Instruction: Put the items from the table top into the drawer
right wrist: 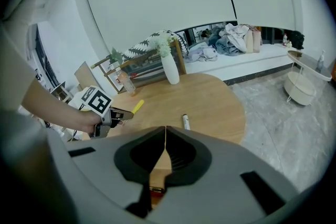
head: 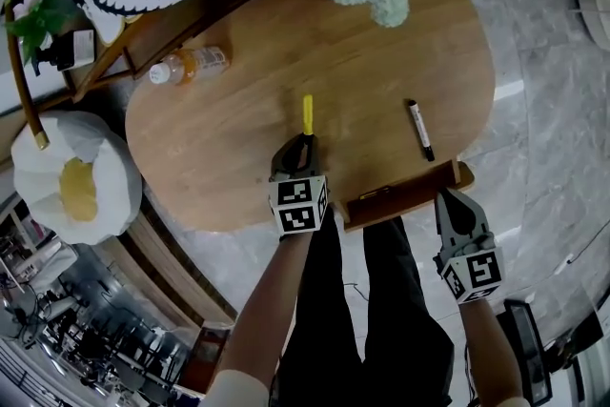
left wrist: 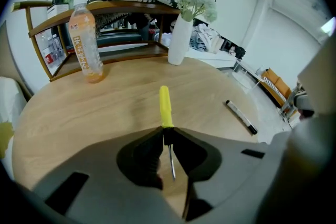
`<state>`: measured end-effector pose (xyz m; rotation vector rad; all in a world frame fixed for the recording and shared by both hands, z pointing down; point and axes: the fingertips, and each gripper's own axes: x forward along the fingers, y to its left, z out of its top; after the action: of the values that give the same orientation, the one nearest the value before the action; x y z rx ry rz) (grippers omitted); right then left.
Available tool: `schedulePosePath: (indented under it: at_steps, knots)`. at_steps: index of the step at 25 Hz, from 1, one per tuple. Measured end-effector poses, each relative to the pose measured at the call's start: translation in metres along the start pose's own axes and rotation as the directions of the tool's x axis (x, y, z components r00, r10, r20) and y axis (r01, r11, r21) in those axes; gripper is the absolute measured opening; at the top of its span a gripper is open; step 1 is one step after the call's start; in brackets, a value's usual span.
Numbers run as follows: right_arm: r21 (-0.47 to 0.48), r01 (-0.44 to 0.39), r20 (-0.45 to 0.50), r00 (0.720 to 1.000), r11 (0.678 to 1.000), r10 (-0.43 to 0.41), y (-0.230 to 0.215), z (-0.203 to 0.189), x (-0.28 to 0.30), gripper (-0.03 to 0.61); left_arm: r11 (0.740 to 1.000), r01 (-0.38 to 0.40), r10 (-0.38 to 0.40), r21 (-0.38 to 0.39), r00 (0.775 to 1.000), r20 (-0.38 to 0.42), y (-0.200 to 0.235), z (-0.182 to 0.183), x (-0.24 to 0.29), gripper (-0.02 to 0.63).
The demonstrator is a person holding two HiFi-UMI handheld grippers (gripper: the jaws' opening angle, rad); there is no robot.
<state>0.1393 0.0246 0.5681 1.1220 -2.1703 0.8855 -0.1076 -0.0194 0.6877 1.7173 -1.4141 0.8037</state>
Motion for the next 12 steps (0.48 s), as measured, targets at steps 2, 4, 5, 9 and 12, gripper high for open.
schedulePosePath:
  at_steps: [2, 4, 5, 9, 12]
  knots:
    - [0.008, 0.01, -0.002, 1.0, 1.0, -0.01, -0.002, -0.005, -0.004, 0.021, 1.0, 0.02, -0.02, 0.017, 1.0, -0.007, -0.007, -0.003, -0.002, 0.072]
    - [0.021, 0.021, -0.005, 1.0, 1.0, -0.021, -0.004, -0.013, -0.007, 0.021, 0.999, 0.043, -0.043, 0.033, 0.999, -0.015, -0.016, -0.007, -0.005, 0.072]
    - [0.026, 0.024, -0.007, 1.0, 0.999, -0.024, -0.005, -0.017, -0.008, 0.021, 0.997, 0.056, -0.055, 0.044, 0.998, -0.02, -0.021, -0.009, -0.006, 0.072]
    - [0.035, 0.029, -0.013, 1.0, 0.999, -0.029, -0.008, -0.028, -0.012, 0.021, 0.988, 0.102, -0.099, 0.114, 0.995, -0.034, -0.042, -0.021, -0.009, 0.072]
    - [0.048, 0.042, -0.011, 0.999, 0.998, -0.041, -0.01, -0.037, -0.015, 0.021, 0.98, 0.134, -0.128, 0.146, 0.991, -0.048, -0.055, -0.03, -0.011, 0.072]
